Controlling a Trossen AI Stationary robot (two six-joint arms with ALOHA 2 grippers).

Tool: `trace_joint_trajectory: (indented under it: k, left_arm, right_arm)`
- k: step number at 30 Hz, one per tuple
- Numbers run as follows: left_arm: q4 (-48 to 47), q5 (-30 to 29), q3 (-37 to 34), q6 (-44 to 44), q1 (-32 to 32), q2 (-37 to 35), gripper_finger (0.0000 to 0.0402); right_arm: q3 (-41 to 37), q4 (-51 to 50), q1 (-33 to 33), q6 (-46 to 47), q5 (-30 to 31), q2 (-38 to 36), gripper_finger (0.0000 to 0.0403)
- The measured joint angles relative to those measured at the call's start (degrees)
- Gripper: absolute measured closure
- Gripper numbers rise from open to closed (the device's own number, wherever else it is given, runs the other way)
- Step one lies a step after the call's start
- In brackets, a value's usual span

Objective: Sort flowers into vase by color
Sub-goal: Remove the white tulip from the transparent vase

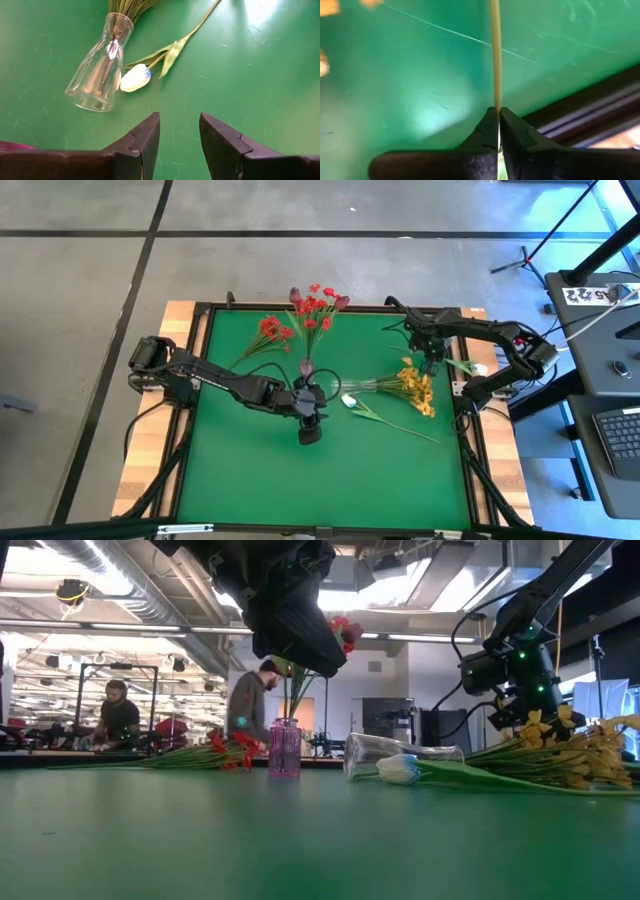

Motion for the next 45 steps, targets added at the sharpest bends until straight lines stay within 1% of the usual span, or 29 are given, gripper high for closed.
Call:
trace_joint_trajectory:
  k: [5, 10, 16, 19, 23, 26, 28, 32, 37, 40, 45]
  left_arm:
    - [0.04, -0.49, 0.0, 0.0, 0.02, 0.0, 0.0269]
    - [0.04, -0.61, 0.0, 0.0, 0.07, 0.0, 0.0269]
    - [0.04, -0.72, 0.0, 0.11, 0.13, 0.0, 0.0269]
    - [0.04, -0.77, 0.0, 0.12, 0.13, 0.0, 0.0269]
    - [0.02, -2.23, 0.0, 0.13, 0.13, 0.0, 0.0269]
    - [-0.59, -2.58, 0.0, 0.13, 0.13, 0.0, 0.0269]
    - [-1.2, -2.58, 0.0, 0.13, 0.13, -0.05, 0.0269]
    - [-1.58, -2.71, 0.0, 0.11, 0.13, -0.15, 0.0269]
    - [-1.91, -3.51, 0.0, 0.11, -0.15, -0.15, 0.0269]
    - [-2.47, -4.07, 0.0, 0.11, -0.33, -0.15, 0.0269]
    - [-2.59, -4.09, 0.0, 0.11, -0.5, -0.22, 0.0269]
  right_arm:
    - [1.56, -2.56, 0.64, 1.87, 2.86, -0.02, 0.0399]
    - [4.83, -6.7, 5.3, 3.29, 4.85, -0.15, 0.0401]
    - [11.77, -15.82, 14.12, 8.66, 6.3, -0.15, 0.0401]
    - [15.96, -21.52, 18.57, 12.84, 6.67, -0.17, 0.0402]
    - [22.0, -28.91, 24.88, 19.46, 6.59, -0.16, 0.0402]
    - [26.7, -33.34, 30.09, 25.14, 4.59, -0.17, 0.0402]
    - [29.57, -35.16, 33.95, 28.77, 1.9, -0.17, 0.0402]
    - [33.7, -34.73, 42.21, 34.88, -4.79, -0.17, 0.0403]
    - [34.31, -28.33, 52.83, 42.13, -10.64, -0.22, 0.0403]
    - [33.77, -23.74, 58.65, 45.74, -12.63, 0.13, 0.0403]
    - [31.42, -15.29, 66.44, 50.76, -13.47, 0.54, 0.0403]
